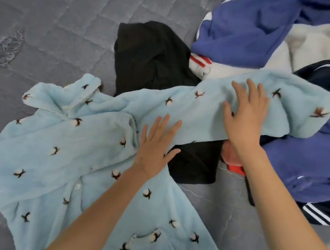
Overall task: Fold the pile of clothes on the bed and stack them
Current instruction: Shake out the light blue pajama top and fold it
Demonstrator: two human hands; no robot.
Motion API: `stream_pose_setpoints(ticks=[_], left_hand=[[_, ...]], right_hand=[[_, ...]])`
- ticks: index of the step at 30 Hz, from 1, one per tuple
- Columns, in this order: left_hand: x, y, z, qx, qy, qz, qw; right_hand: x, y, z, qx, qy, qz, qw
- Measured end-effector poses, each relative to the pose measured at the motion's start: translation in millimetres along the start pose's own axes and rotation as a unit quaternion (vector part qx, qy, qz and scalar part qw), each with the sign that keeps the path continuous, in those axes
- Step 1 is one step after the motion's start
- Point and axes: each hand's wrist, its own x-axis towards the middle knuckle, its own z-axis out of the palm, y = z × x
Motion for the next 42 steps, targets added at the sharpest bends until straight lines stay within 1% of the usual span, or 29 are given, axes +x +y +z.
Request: stream_pose_setpoints(ticks=[2, 4, 6, 7, 9, 11, 14, 16, 18, 19, 20, 21, 22, 24, 25, 26, 28, 29, 30, 31, 33, 35, 37, 38, 42], left_hand=[[7, 11, 7, 0.043, -0.012, 0.021, 0.999], [18, 24, 10, 0.079, -0.007, 0.039, 0.996], [29, 39, 10, 0.089, -0.002, 0.043, 0.995], [34, 47, 9, 0.091, 0.001, 0.042, 0.995], [45, 61, 6, 0.084, 0.008, 0.036, 0.996], [56, 75, 1, 0.053, 0.008, 0.025, 0.998], [69, 95, -3, -0.042, 0.029, 0.007, 0.999], [74, 104, -6, -0.096, 0.069, 0.009, 0.993], [78, 114, -8, -0.131, 0.108, 0.018, 0.985], [79, 119, -9, -0.153, 0.118, 0.009, 0.981], [79, 127, -11, -0.19, 0.115, -0.01, 0.975], [77, 136, -12, -0.248, 0.101, -0.037, 0.963], [74, 147, -15, -0.315, 0.077, -0.073, 0.943], [66, 164, -18, -0.43, 0.024, -0.127, 0.893], [63, 169, -20, -0.461, 0.009, -0.135, 0.877], [60, 171, -22, -0.474, 0.001, -0.135, 0.87], [57, 170, -27, -0.503, -0.004, -0.138, 0.853], [57, 168, -31, -0.524, 0.001, -0.148, 0.839], [58, 166, -35, -0.543, 0.007, -0.158, 0.825], [58, 163, -40, -0.556, 0.014, -0.163, 0.815], [53, 154, -49, -0.571, 0.025, -0.158, 0.805], [44, 141, -54, -0.601, 0.036, -0.168, 0.781], [30, 123, -55, -0.623, 0.052, -0.209, 0.752], [22, 112, -55, -0.624, 0.062, -0.232, 0.744], [-11, 62, -61, -0.619, 0.094, -0.283, 0.726]], right_hand=[[5, 15, -3, -0.016, -0.033, 0.0, 0.999], [8, 25, -5, -0.03, -0.067, 0.0, 0.997], [8, 33, -9, -0.036, -0.087, 0.0, 0.996], [8, 37, -12, -0.035, -0.08, -0.005, 0.996], [9, 44, -24, -0.035, -0.038, -0.014, 0.999], [11, 53, -38, -0.052, 0.002, -0.002, 0.999], [18, 75, -60, -0.076, 0.019, 0.085, 0.993], [21, 89, -70, -0.041, 0.0, 0.144, 0.989], [24, 101, -77, 0.066, -0.019, 0.188, 0.98], [25, 104, -79, 0.12, -0.024, 0.212, 0.97], [25, 104, -80, 0.146, -0.026, 0.23, 0.962], [24, 102, -81, 0.139, -0.029, 0.234, 0.962], [23, 97, -80, 0.104, -0.036, 0.22, 0.969], [17, 82, -79, -0.001, -0.057, 0.164, 0.985], [13, 74, -80, -0.044, -0.06, 0.14, 0.987], [9, 67, -82, -0.069, -0.047, 0.119, 0.989], [4, 55, -87, -0.066, 0.006, 0.066, 0.996], [2, 49, -88, -0.049, 0.023, 0.043, 0.998], [1, 40, -88, -0.02, 0.014, 0.04, 0.999], [0, 29, -86, 0.022, -0.017, 0.059, 0.998], [-6, 4, -74, 0.115, -0.093, 0.106, 0.983], [-15, -20, -60, 0.207, -0.139, 0.129, 0.96], [-25, -42, -45, 0.302, -0.17, 0.148, 0.926], [-29, -53, -38, 0.338, -0.185, 0.153, 0.91], [-52, -101, -10, 0.406, -0.264, 0.141, 0.863]])
